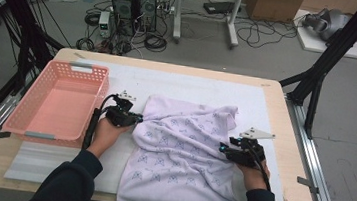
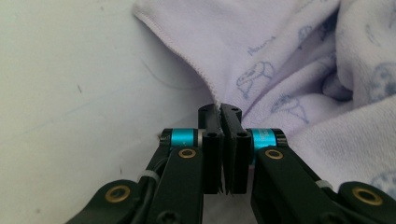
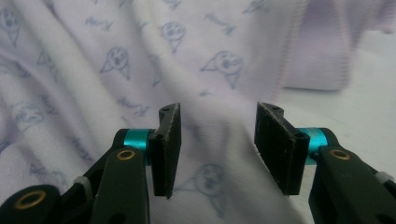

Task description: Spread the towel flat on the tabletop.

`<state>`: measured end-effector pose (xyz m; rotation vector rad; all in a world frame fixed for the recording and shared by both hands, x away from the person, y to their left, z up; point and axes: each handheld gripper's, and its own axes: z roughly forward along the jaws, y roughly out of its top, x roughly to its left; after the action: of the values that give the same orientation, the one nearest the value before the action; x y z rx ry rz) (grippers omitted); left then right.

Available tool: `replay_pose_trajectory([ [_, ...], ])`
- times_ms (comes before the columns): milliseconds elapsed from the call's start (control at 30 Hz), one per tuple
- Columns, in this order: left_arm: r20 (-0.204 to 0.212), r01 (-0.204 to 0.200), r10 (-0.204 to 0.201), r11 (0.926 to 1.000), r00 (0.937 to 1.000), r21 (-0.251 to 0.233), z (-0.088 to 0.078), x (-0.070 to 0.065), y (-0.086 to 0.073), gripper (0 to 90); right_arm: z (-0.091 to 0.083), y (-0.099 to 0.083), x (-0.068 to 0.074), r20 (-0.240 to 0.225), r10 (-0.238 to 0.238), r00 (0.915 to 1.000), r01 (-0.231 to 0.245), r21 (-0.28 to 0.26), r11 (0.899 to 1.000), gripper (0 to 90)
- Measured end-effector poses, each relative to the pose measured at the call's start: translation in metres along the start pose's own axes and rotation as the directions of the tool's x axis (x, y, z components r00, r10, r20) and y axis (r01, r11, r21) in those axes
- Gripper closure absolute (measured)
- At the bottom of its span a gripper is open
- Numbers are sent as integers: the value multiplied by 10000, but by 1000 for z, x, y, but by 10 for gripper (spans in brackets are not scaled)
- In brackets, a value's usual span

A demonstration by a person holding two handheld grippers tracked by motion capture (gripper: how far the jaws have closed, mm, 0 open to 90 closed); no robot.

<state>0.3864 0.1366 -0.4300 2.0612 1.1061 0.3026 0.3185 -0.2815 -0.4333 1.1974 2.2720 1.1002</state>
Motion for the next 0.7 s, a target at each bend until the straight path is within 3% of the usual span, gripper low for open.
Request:
replay_pose_trajectory([
  [133,-320,-34,24,9995,9995,-298,-14,-2,-5,871,16,0,9,-142,-398,9991,409,863,9954,553],
  [200,-303,-1,-10,9994,9995,-355,-18,1,-11,871,15,1,10,-392,-507,9979,538,841,9950,748],
  [267,-365,84,-95,9995,9993,-317,-20,2,-18,871,14,0,9,-659,-320,9973,379,905,9952,811],
  [433,-270,253,-266,9985,9993,-484,-27,4,-31,871,3,-2,12,-1323,-581,9895,755,1306,9886,830],
  [700,51,475,-473,9961,9989,-746,-32,3,-46,869,-36,-22,18,-2128,-623,9751,1006,1742,9796,831],
])
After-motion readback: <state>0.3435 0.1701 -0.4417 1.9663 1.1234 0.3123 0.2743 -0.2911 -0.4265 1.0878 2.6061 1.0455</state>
